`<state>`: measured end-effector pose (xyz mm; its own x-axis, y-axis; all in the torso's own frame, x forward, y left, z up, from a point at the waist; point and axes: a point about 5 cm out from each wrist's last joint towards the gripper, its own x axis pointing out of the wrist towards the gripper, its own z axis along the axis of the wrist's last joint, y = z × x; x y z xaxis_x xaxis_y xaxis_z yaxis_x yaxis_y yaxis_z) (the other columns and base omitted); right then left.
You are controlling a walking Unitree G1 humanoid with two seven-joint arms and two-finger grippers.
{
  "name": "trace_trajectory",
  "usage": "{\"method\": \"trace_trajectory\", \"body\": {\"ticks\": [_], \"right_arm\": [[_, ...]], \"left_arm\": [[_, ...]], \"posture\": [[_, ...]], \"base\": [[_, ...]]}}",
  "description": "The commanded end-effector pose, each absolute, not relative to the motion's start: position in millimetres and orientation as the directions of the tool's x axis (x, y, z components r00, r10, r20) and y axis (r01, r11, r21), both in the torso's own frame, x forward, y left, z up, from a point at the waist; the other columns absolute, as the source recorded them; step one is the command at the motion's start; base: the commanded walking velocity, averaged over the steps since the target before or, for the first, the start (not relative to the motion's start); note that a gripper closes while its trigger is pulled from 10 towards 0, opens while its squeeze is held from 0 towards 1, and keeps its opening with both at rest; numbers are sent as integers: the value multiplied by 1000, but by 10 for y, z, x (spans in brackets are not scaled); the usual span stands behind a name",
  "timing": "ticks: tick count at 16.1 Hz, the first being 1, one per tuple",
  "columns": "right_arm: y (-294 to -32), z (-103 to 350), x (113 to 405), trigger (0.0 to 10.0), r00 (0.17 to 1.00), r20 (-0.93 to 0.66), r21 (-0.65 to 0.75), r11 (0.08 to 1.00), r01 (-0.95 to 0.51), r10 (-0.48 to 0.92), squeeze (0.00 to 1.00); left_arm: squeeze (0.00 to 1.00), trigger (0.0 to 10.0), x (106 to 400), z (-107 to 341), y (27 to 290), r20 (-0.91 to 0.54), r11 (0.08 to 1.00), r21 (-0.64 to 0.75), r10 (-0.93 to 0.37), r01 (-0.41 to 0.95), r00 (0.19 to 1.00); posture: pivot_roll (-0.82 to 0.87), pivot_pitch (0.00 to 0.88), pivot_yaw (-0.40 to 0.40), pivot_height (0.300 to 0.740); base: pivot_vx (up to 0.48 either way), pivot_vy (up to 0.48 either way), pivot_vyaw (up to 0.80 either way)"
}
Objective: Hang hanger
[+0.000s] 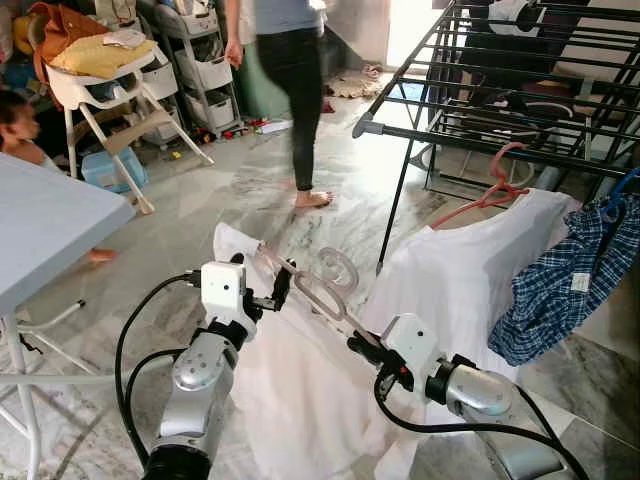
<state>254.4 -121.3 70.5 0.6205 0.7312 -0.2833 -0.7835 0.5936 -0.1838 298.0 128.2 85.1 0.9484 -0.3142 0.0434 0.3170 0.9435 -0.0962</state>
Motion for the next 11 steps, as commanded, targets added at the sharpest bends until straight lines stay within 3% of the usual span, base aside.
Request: {"method": "trace_trajectory", "body": {"ticks": [1, 3, 7, 11], "right_arm": [[-1146, 795, 2580, 10000, 631, -239, -217, 593, -775, 738, 0], [-1171, 807, 2674, 10000, 694, -239, -273, 638, -720, 680, 0], [-1225, 781, 2723, 10000, 725, -261, -294, 663, -689, 637, 0], [-1245, 856, 2867, 10000, 818, -217, -304, 760, -575, 532, 0]], "left_arm": [[0, 10000, 2956, 796, 1257, 2, 928, -98, -362, 360, 932], [0, 10000, 2880, 720, 1230, -59, 894, -73, -446, 442, 893], [0, 10000, 2830, 679, 1321, -86, 904, 40, -422, 426, 903], [0, 10000, 2863, 653, 1386, -149, 893, 140, -408, 428, 901]], "posture": [[-102, 0, 84, 740], [-98, 0, 86, 740], [-94, 0, 88, 740], [-89, 0, 84, 740]], "base": [[0, 0, 0], [0, 0, 0], [0, 0, 0], [0, 0, 0]]}}
